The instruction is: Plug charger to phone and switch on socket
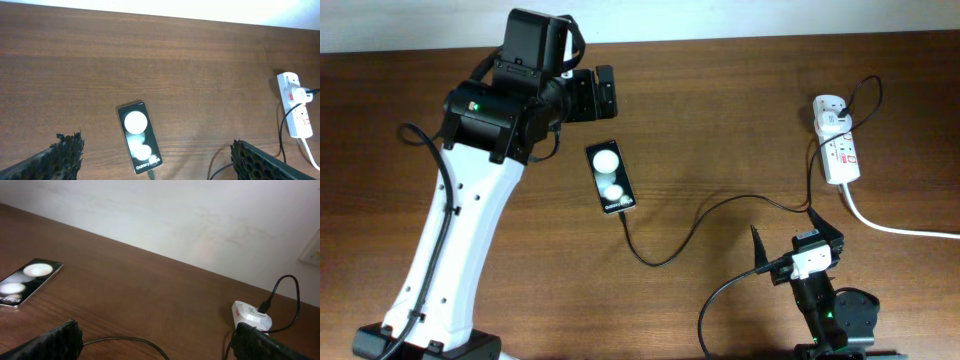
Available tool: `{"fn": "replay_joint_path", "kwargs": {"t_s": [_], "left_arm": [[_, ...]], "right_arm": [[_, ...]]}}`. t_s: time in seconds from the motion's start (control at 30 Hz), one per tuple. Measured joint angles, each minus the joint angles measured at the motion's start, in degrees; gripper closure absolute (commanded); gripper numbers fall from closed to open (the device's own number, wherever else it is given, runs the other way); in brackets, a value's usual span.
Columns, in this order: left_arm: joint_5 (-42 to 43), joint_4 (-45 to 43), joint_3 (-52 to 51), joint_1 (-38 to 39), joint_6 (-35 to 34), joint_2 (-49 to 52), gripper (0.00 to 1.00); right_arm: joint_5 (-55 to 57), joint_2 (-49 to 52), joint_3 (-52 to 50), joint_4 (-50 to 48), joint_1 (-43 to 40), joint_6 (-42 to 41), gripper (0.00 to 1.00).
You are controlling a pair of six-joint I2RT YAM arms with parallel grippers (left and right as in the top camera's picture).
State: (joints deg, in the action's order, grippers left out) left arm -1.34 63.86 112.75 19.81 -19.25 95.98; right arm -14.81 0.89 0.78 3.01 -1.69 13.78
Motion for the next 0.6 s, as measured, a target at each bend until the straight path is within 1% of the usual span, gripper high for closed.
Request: {"fn": "replay_joint_path", "kwargs": {"t_s": [0.13,0.33,0.43,0.6], "left_arm": [[-1.31,-3.34,-3.30,0.00,0.02,-1.55,0.01],[-2.14,-14.25,-15.39,0.00,0.24,-8.35,0.01],[-2.16,-18.34,-20.65,-0.44,0.24,-11.56,0.01],[-2.19,-21.66,-27.50,-2.03,0.24,-15.82,0.01]], "right_arm": [[0.00,0.00,0.00,0.00,0.00,0.00,0.01],[0.00,0.02,0.00,0.00,0.02,0.00,0.01],[0.00,0.00,0.00,0.00,0.02,0.00,0.01],[0.02,0.00,0.00,0.00,0.04,-0.02,0.01]]}}
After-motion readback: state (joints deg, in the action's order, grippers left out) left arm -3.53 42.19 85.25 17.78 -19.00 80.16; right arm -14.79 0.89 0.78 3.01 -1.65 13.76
